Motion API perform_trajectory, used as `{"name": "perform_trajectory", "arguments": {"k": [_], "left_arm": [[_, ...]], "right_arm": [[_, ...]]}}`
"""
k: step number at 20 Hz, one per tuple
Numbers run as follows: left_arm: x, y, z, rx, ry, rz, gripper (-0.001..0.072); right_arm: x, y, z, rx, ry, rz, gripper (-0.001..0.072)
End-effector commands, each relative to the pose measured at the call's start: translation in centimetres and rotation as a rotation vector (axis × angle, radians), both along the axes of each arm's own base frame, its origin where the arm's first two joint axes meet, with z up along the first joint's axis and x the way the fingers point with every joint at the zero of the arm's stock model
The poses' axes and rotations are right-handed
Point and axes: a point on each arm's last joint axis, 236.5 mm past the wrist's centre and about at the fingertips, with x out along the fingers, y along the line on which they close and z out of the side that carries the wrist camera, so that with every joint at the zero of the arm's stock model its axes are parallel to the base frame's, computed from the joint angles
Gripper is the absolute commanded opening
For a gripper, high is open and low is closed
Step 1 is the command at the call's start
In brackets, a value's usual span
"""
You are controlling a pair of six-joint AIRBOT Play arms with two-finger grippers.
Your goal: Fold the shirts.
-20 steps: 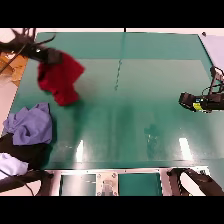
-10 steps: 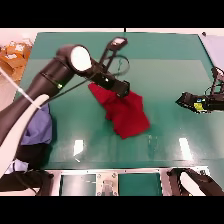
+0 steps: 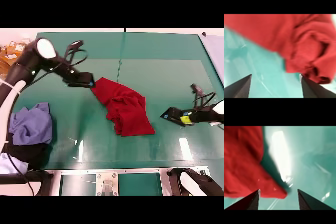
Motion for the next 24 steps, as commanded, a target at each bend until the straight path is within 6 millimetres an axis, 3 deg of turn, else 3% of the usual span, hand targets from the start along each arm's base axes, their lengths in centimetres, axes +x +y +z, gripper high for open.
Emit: {"name": "perform_trajectory", "arguments": {"k": [1,4,7,9,10,14,16,17,19,20,21,22,24], "left_arm": [[0.3,4.7,-6.0,-0.006,0.097,0.16,0.0677],[0.3,2.5,-10.9,-0.12,0.143,0.222,0.0677],[2.8,-1.0,-12.0,-0.33,0.139,0.279,0.0677],[4.4,-1.7,-12.8,-0.396,0.128,0.332,0.0677],[4.8,-1.7,-13.3,-0.407,0.132,0.353,0.0676],[5.6,-2.9,-14.4,-0.436,0.123,0.39,0.0676],[6.2,-4.8,-14.7,-0.433,0.071,0.395,0.0674],[6.1,-6.0,-14.9,-0.428,0.06,0.382,0.0596],[5.3,-8.3,-15.3,-0.413,0.047,0.318,0.0327],[4.9,-9.0,-15.2,-0.413,0.043,0.288,0.0065],[4.5,-9.4,-14.5,-0.428,0.056,0.254,0.002],[4.4,-9.3,-13.2,-0.446,0.064,0.207,0.0019],[4.7,-7.1,-9.7,-0.435,0.052,0.159,0.0017]], "right_arm": [[-1.0,2.4,-4.4,0.101,0.039,0.036,0.0534],[-2.0,4.5,-7.1,0.186,0.149,0.082,0.0534],[-3.2,7.1,-8.6,0.229,0.217,0.167,0.0511],[-3.1,7.5,-8.8,0.226,0.222,0.189,0.0125],[-2.6,7.3,-8.5,0.22,0.208,0.191,0.002],[0.8,5.7,-6.2,0.195,0.136,0.156,0.0018],[1.2,5.6,-5.3,0.199,0.148,0.149,0.0018],[1.3,5.7,-5.0,0.202,0.147,0.154,0.0018],[1.6,5.6,-4.8,0.198,0.139,0.155,0.0018],[1.7,5.3,-4.8,0.19,0.136,0.156,0.0018],[1.9,4.9,-4.6,0.184,0.132,0.155,0.0018],[2.2,4.6,-4.2,0.185,0.128,0.152,0.0018],[3.0,3.5,-2.3,0.2,0.115,0.149,0.0017]]}}
